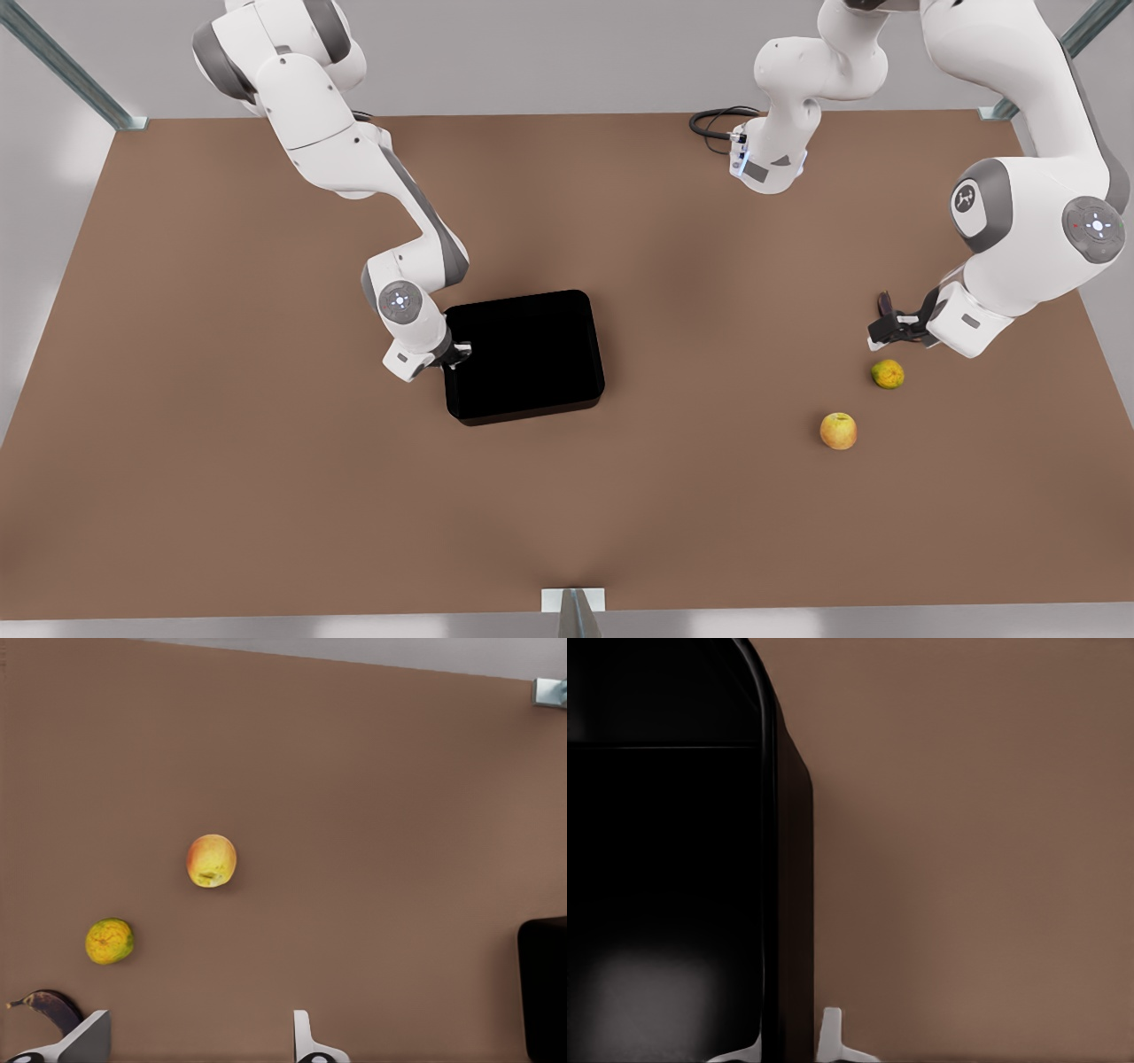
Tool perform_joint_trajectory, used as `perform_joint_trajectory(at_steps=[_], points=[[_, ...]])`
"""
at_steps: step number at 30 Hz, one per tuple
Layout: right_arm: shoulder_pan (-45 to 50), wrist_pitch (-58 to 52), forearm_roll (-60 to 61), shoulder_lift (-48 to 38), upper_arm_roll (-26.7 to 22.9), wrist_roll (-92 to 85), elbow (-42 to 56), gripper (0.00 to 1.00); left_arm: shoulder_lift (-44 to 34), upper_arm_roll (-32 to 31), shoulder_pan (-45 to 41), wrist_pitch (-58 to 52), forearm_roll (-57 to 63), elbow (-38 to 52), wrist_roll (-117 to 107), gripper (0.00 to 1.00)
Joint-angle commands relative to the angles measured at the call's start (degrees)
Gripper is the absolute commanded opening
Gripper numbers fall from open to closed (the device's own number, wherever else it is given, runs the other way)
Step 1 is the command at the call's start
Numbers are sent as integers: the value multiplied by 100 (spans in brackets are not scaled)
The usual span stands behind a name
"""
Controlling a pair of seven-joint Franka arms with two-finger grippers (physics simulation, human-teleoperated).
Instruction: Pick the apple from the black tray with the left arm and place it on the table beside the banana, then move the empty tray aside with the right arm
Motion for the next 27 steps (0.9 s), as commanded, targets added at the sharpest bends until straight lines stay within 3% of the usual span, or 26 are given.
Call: perform_joint_trajectory(at_steps=[1, 8, 15, 20, 27], points=[[0, -39, 3, -5, 0, -421, 11, 28, -6, 2, 0, -5, 8, 3, 39, 100], [0, -250, 3, -84, 9, -421, 99, 19, -6, 2, 0, -5, 8, -6, 30, 100], [-9, -1621, 3, -523, -79, -544, 583, 15, -6, 2, 0, -5, 8, -6, 21, 100], [-9, -3194, 3, -752, -843, -1625, 1277, 15, -6, -7, 0, -5, 17, -6, 21, 100], [-114, -3291, 12, -655, -1924, -3778, 1672, 15, -6, -7, -9, -5, 17, -6, 21, 100]])
